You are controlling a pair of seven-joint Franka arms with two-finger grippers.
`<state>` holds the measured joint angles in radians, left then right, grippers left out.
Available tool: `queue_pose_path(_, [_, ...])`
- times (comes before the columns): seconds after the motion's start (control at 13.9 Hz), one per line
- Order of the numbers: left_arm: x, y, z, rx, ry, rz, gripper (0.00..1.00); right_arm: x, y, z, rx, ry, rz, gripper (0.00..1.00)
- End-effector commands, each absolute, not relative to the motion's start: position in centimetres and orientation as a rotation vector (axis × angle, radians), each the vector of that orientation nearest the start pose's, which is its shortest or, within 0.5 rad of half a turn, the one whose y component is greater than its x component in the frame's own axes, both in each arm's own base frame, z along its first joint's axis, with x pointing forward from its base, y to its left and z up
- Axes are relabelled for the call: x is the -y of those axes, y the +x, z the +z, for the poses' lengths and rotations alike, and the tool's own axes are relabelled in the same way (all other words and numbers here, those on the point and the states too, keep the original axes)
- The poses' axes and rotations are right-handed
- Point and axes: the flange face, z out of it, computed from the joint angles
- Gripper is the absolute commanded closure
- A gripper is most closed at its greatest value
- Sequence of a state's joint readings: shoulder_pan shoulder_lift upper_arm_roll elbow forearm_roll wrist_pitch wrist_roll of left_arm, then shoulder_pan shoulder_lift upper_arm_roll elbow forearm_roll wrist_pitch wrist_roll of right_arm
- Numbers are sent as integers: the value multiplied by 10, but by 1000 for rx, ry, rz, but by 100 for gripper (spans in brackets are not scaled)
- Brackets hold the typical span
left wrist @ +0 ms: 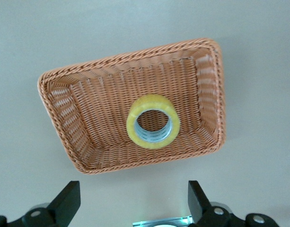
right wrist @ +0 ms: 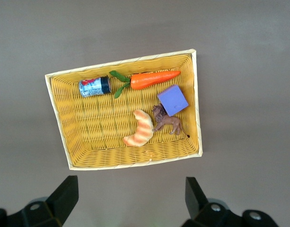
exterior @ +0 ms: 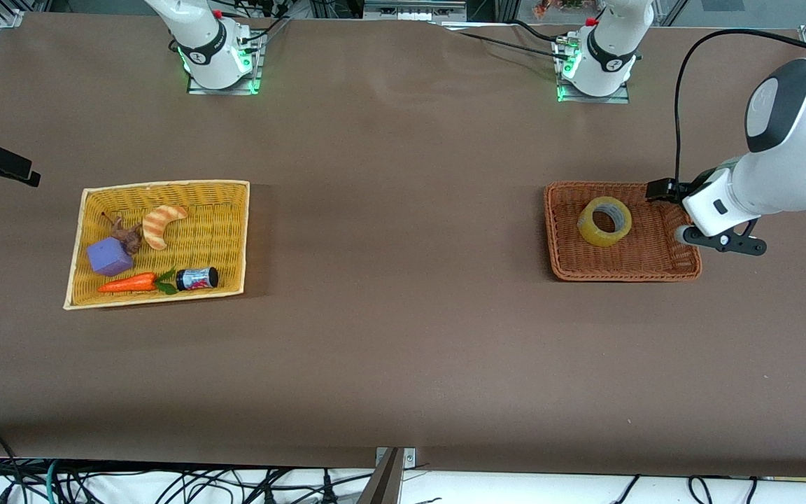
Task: Transfer tape with both arms
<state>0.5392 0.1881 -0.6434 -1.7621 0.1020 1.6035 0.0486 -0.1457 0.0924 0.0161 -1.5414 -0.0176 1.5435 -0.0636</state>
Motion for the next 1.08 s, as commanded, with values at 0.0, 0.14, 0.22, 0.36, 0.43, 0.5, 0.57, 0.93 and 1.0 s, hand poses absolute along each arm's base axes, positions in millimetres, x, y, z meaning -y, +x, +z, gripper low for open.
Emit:
queue_pose_path(0.0, [45,558,493,-302,-3076,406,0,78,574,589,-91,-3129,127,0])
queue_pose_path(0.14, [53,549,520,-287,-3057,329,0,78,574,589,-91,-3129,129,0])
queue_pose_path(0.22, [47,550,523,-247,-3086,318,0,78,574,589,-91,-3129,127,0])
queue_pose_path(0.36, [38,550,525,-214,-3143,317,0,78,574,589,-91,-3129,127,0])
queue_pose_path(0.43, [45,548,532,-225,-3145,296,0,78,574,589,-91,-3129,127,0])
queue_pose_path(0.5, [45,549,536,-207,-3146,289,0,78,574,589,-91,-3131,127,0])
queue_pose_path(0.57, [45,550,538,-206,-3148,282,0,78,574,589,-91,-3131,127,0])
queue_pose_path(0.93, [42,551,542,-190,-3143,264,0,78,574,589,-91,-3129,127,0])
queue_pose_path(1.0, [37,551,542,-207,-3142,261,0,78,574,589,-91,-3129,127,0])
